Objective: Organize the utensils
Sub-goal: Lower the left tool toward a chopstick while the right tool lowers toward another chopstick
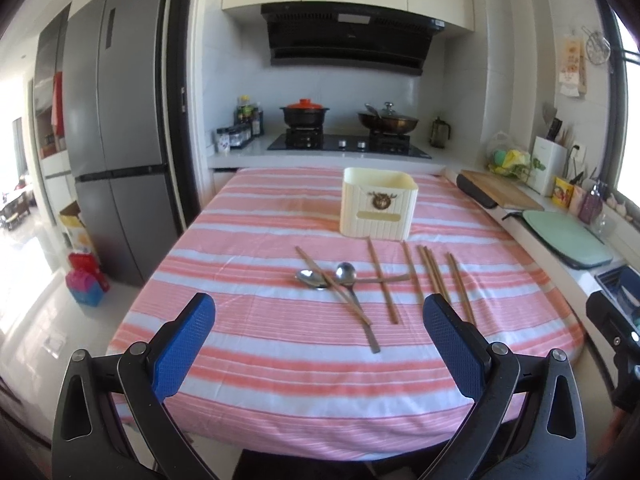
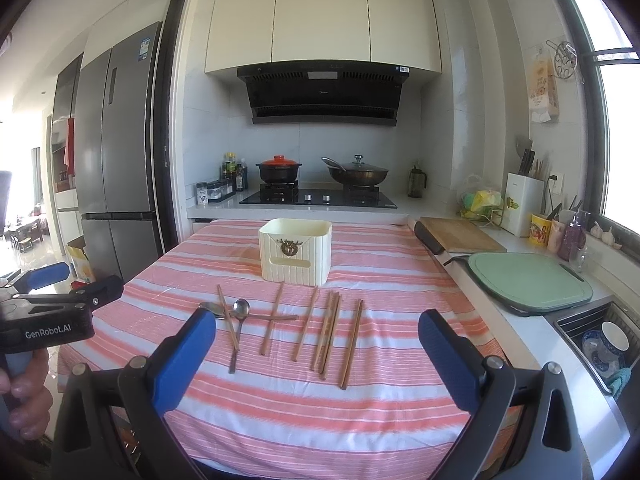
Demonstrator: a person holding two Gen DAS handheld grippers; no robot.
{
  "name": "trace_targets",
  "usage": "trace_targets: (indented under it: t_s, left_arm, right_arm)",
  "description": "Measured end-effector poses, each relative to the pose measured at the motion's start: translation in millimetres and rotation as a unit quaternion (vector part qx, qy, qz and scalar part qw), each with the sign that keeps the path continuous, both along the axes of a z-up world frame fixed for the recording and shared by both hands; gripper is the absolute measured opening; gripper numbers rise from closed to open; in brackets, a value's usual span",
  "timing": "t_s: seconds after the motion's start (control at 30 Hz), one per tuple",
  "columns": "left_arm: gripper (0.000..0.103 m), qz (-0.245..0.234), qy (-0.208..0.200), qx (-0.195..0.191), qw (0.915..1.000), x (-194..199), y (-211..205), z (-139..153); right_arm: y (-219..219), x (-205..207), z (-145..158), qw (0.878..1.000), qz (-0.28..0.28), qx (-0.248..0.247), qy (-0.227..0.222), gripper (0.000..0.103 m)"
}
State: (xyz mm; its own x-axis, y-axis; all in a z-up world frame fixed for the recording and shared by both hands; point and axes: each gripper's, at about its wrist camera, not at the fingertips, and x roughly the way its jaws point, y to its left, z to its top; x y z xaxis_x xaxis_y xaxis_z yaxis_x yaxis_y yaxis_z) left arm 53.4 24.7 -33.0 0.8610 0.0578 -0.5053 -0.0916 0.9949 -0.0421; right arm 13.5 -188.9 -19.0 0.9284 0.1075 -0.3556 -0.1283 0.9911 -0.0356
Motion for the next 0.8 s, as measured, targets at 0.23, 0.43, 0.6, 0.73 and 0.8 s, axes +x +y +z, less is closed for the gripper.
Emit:
trace_targets:
  t_s: [0.23, 0.43, 0.6, 0.73, 0.8]
  left_arm:
    - [0.103, 0.006, 0.061, -0.021, 0.9979, 35.9, 13.0, -29.1]
    - [0.103, 0.006, 0.120, -0.040, 0.9919, 71.8, 20.4, -57.2]
    - [0.103, 0.005, 0.166, -0.079, 0.9828, 110.1, 35.6, -72.1]
    - [0.103, 0.003, 0.205, -0.116, 0.9719, 154.0, 51.9, -80.5]
    - [0.103, 0.003, 0.219, -0.130, 0.9670, 178.5, 59.3, -84.0]
  right_arm:
    - [4.7, 16.0, -9.4, 1.000, 0.003, -0.003, 0.025, 0.103]
    - [3.8, 30.2, -20.9, 0.999, 0.002, -0.006, 0.052, 0.103]
    - [0.6, 43.3, -30.1, 0.997, -0.003, -0.004, 0.073, 0.103]
    - [-2.5, 58.1, -38.4, 0.996, -0.003, 0.000, 0.094, 0.103]
    - [-5.0, 63.8, -41.9, 0.995, -0.005, 0.001, 0.101, 0.103]
